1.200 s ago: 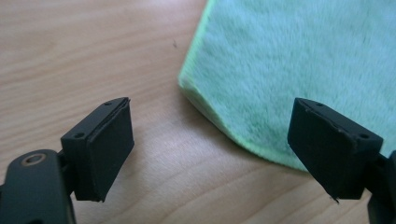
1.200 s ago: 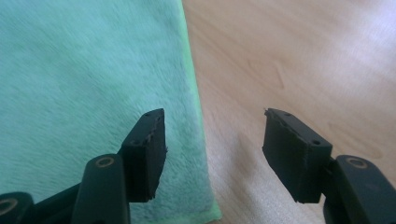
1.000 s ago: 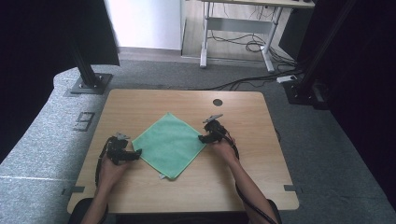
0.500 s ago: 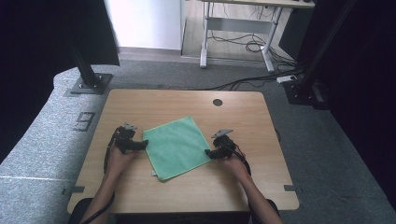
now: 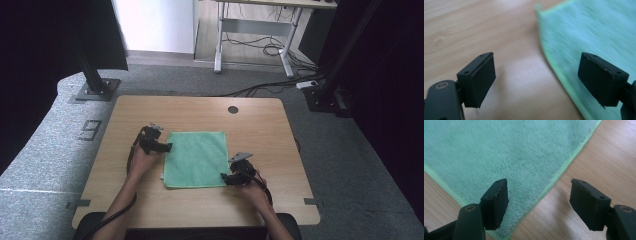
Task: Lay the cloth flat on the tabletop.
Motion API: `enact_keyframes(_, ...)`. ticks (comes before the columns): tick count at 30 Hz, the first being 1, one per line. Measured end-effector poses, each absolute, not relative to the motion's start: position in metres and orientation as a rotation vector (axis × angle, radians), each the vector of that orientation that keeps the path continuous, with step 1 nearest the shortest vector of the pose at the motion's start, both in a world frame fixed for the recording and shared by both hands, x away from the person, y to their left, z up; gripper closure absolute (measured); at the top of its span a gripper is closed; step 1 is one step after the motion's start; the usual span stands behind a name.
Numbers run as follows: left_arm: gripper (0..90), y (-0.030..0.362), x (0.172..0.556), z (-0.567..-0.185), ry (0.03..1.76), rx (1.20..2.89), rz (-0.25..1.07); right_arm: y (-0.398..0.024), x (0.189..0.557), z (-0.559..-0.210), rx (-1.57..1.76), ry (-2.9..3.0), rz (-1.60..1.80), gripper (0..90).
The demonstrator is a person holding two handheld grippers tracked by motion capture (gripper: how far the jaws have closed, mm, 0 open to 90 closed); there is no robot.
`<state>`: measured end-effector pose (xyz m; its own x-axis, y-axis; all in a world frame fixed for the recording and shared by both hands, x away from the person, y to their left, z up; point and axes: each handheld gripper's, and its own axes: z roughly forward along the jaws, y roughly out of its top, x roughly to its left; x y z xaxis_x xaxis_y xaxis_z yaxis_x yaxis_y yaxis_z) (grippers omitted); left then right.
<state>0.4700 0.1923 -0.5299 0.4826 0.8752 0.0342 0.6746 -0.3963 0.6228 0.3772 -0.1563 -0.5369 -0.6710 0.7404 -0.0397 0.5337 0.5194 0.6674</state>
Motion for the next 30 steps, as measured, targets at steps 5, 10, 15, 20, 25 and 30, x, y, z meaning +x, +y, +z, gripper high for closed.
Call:
enact_keyframes(5, 14.5, 0.199, 0.422, -0.529, 1.243, 2.210, 0.432, -0.167, 0.391, -0.533, 1.129, 2.369, 0.914, 30.2)
enact_keyframes(10, 13.4, 0.202, 0.393, -0.536, 1.235, 2.240, 0.426, -0.165, 0.393, -0.541, 1.123, 2.382, 0.888, 30.9)
enact_keyframes(15, 12.5, 0.203, 0.397, -0.540, 1.248, 2.189, 0.428, -0.166, 0.390, -0.541, 1.120, 2.375, 0.882, 31.3)
enact_keyframes(20, 12.7, 0.201, 0.404, -0.542, 1.250, 2.167, 0.433, -0.171, 0.389, -0.542, 1.142, 2.365, 0.896, 30.6)
enact_keyframes(25, 13.5, 0.194, 0.408, -0.543, 1.233, 2.161, 0.440, -0.179, 0.391, -0.542, 1.177, 2.344, 0.897, 30.0)
enact_keyframes(30, 14.2, 0.194, 0.405, -0.543, 1.239, 2.153, 0.443, -0.182, 0.393, -0.544, 1.196, 2.328, 0.912, 27.3)
